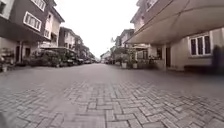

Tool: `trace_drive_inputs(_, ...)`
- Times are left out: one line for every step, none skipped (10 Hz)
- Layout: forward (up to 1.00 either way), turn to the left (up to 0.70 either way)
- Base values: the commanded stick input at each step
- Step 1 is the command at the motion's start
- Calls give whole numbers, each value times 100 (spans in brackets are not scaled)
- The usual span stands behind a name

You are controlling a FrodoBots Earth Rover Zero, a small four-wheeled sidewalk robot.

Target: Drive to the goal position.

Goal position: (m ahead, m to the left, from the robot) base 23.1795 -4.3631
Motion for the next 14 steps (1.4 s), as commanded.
trace_drive_inputs(70,0)
trace_drive_inputs(70,0)
trace_drive_inputs(70,0)
trace_drive_inputs(70,0)
trace_drive_inputs(70,0)
trace_drive_inputs(70,0)
trace_drive_inputs(70,0)
trace_drive_inputs(70,0)
trace_drive_inputs(70,0)
trace_drive_inputs(70,0)
trace_drive_inputs(70,0)
trace_drive_inputs(70,0)
trace_drive_inputs(70,0)
trace_drive_inputs(70,0)
